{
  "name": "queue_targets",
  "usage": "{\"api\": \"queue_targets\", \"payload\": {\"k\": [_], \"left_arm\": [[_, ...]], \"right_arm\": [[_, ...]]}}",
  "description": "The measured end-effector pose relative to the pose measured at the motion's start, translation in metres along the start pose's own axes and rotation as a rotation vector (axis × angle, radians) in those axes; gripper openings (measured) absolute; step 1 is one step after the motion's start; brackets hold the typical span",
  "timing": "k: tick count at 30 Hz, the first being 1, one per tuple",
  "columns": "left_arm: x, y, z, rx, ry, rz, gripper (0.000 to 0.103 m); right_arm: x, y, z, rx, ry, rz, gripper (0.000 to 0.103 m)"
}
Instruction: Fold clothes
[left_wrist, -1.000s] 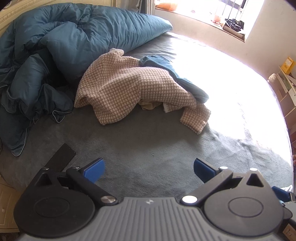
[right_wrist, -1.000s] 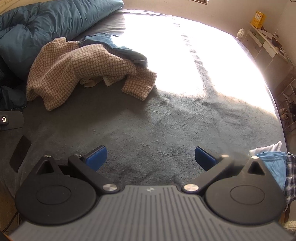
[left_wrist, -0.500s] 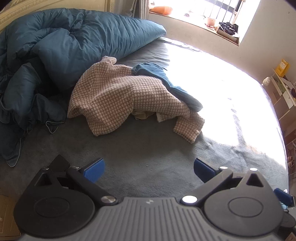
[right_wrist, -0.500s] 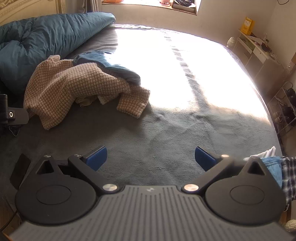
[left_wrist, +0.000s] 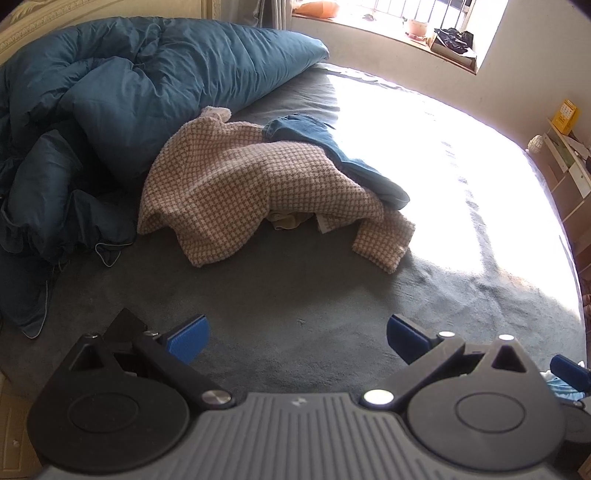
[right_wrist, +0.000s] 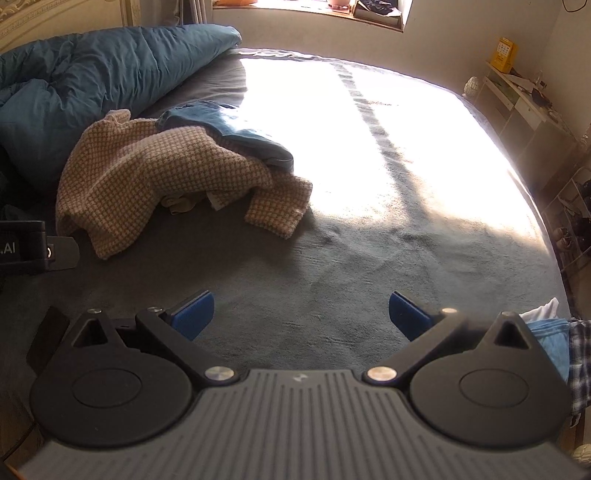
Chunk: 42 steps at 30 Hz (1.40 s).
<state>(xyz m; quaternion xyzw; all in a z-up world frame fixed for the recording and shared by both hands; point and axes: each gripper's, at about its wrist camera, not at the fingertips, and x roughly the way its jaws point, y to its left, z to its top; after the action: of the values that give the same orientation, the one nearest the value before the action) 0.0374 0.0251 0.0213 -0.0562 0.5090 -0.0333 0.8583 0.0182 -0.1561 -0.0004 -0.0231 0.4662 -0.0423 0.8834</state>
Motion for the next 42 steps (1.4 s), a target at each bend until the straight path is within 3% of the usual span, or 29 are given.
{"api": "queue_targets", "payload": {"k": [24,30,36,42], "left_arm": [[0.018,0.004,0.007,0.011,0.033,0.018,0.103],[0.031,0.019,0.007,-0.029,0.010,-0.030,0.103],[0.080,0.060,0.015,-0.084,0.001,-0.063,0.103],[0.176,0.123,0.035,-0.079,-0.102,0.058,0.103]], "right_arm": [[0.009,0.006,0.000,0.014,0.021,-0.007,0.102],[0.019,0.011,0.000,0.007,0.030,-0.008,0.102],[0.053,0.021,0.010,-0.005,0.034,0.047,0.102],[0.144,0.056,0.034,-0.042,0.001,0.165,0.102]]}}
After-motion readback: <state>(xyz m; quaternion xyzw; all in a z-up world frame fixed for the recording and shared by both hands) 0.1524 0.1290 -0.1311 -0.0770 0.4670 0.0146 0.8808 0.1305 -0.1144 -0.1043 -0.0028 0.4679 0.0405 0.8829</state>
